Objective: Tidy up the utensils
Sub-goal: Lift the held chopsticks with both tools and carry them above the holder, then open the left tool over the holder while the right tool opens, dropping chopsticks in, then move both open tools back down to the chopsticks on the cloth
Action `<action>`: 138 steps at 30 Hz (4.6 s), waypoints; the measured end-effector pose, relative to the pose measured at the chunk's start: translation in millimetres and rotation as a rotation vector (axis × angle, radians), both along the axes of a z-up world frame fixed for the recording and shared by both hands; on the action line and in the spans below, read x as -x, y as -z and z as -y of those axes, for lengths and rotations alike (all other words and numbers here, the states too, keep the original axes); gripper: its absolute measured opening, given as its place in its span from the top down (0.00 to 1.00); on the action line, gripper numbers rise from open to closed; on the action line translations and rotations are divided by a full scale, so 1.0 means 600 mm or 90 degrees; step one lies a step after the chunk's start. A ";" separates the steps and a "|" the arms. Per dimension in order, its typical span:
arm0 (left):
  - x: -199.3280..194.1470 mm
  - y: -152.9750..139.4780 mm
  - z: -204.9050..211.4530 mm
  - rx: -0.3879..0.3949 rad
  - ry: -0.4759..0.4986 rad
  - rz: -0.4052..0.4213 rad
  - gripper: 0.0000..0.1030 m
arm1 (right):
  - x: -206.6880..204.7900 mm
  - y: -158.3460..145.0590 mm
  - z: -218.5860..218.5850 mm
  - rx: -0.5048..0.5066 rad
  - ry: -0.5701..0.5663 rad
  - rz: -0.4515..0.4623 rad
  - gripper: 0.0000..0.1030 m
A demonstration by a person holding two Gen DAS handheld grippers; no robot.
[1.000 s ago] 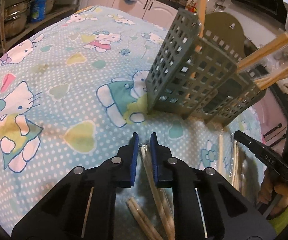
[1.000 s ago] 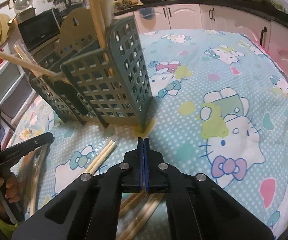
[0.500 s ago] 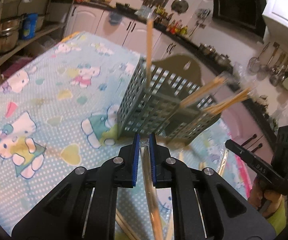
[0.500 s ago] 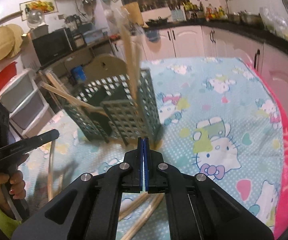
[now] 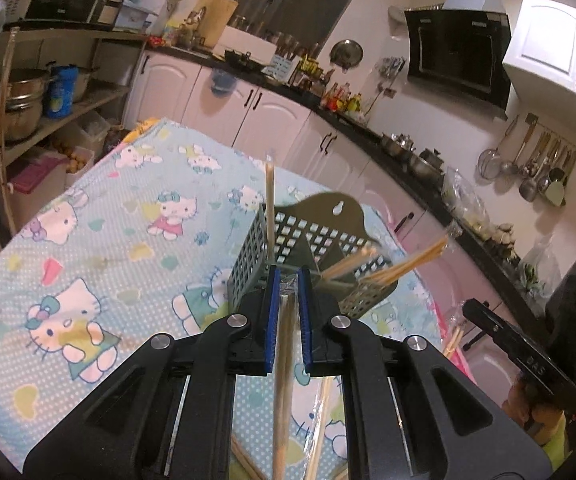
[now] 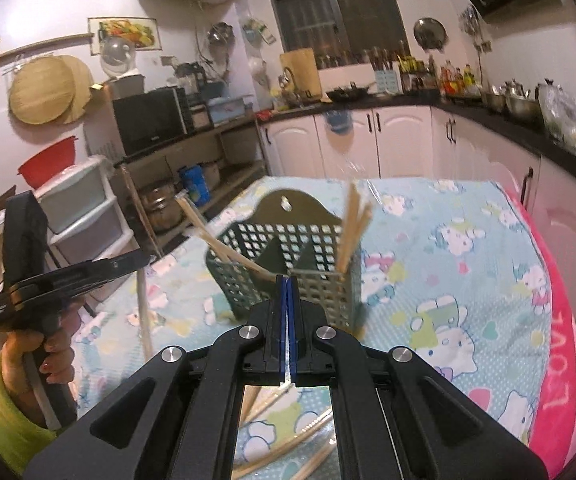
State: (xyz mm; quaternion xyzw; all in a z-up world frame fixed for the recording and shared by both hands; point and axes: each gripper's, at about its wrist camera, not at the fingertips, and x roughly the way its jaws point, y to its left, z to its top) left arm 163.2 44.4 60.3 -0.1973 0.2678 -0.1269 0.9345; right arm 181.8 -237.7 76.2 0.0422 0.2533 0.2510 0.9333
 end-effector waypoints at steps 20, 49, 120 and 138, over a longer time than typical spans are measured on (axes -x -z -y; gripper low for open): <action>0.011 -0.074 -0.019 0.012 -0.010 0.072 0.99 | 0.028 -0.080 -0.028 -0.004 -0.011 0.084 0.99; -0.062 -0.221 0.029 0.016 0.022 0.194 0.99 | -0.049 -0.236 -0.064 -0.044 -0.013 0.199 0.99; -0.123 -0.044 0.003 0.012 0.004 0.074 0.77 | -0.164 -0.052 -0.062 0.036 0.116 0.078 0.75; -0.055 -0.045 -0.010 0.022 -0.007 0.057 0.42 | -0.114 -0.052 -0.040 0.030 0.116 0.083 0.61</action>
